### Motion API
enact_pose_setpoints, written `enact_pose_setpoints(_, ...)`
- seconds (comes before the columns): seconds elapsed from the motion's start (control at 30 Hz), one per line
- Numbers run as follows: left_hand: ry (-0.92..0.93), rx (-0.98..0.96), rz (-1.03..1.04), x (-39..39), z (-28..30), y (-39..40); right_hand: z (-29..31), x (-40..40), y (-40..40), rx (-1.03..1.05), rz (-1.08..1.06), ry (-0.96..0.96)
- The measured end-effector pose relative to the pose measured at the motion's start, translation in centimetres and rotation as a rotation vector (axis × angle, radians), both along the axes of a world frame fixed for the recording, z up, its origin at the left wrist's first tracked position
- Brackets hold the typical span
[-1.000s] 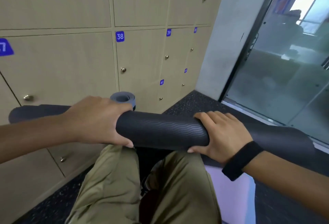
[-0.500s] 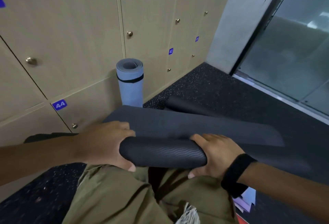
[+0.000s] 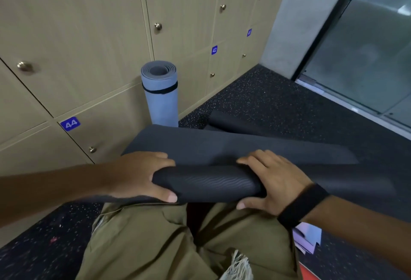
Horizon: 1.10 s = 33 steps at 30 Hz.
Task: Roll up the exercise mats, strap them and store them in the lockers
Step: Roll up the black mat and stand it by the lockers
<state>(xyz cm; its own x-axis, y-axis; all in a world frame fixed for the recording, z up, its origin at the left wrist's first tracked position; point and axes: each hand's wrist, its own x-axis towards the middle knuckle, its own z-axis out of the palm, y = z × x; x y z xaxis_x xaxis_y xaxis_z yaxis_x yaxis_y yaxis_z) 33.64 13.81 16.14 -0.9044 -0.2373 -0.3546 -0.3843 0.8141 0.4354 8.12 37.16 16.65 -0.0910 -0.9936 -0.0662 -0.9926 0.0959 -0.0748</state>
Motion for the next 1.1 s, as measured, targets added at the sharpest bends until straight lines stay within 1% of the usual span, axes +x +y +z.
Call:
enact_pose_setpoints(0.07, -0.03, 0.149, 0.014, -0.8, 0.3, -0.8, -0.8, -0.1, 0.7, -0.137, -0.001, 0.053)
enact_pose_setpoints(0.1, -0.049, 0.19, 0.006, -1.2, 0.3, -1.0, -1.3, -0.3, 1.0, -0.16, -0.01, 0.048)
enact_pose_setpoints(0.17, -0.086, 0.175, -0.022, -1.6, 0.4, -1.2, -2.0, -0.7, 1.0, -0.153, -0.038, -0.003)
enact_pose_setpoints(0.2, -0.097, 0.132, -0.033, -1.7, 0.4, -1.3, -2.2, -0.9, 0.9, -0.142, -0.044, -0.024)
enact_pose_setpoints(0.27, -0.069, -0.019, -0.071, -1.7, 0.4, -1.3, -2.3, -1.3, 0.6, -0.104, -0.042, -0.061)
enact_pose_setpoints(0.33, 0.057, -0.177, -0.094, -1.6, 0.5, -0.9, -1.9, -2.0, 0.1, -0.03, -0.052, -0.135)
enact_pose_setpoints(0.43, 0.291, -0.346, -0.143, -2.1, 0.2, 0.9, -1.0, -3.1, -1.3, 0.065, -0.069, -0.271)
enact_pose_setpoints(0.5, 0.352, -0.419, -0.172, -2.8, -0.8, 2.0, -0.7, -3.8, -2.3, 0.11, -0.075, -0.355)
enact_pose_setpoints(0.57, 0.357, -0.435, -0.161, -3.2, -1.6, 2.1, -0.8, -4.6, -3.2, 0.146, -0.078, -0.417)
enact_pose_setpoints(0.6, 0.348, -0.398, -0.142, -3.4, -1.8, 1.7, -0.9, -4.8, -3.5, 0.162, -0.079, -0.431)
enact_pose_setpoints(0.67, 0.285, -0.251, -0.1, -3.7, -1.5, 0.8, -0.9, -5.2, -4.0, 0.179, -0.063, -0.422)
enact_pose_setpoints(0.77, 0.186, -0.071, -0.055, -4.7, -0.9, -0.3, -0.5, -5.2, -3.9, 0.091, -0.029, -0.361)
enact_pose_setpoints(0.9, 0.033, 0.193, 0.02, -6.3, -0.2, -2.6, -0.3, -5.8, -2.6, 0.016, 0.018, -0.047)
enact_pose_setpoints(0.97, -0.029, 0.303, 0.015, -7.3, 0.3, -3.6, -1.1, -6.4, -2.0, -0.08, 0.01, 0.014)
enact_pose_setpoints(1.03, -0.075, 0.339, 0.005, -7.9, 0.5, -4.2, -2.2, -6.8, -1.7, -0.143, -0.004, 0.0)
enact_pose_setpoints(1.1, -0.107, 0.268, -0.019, -8.4, 0.5, -4.4, -3.0, -7.2, -1.9, -0.155, -0.008, -0.049)
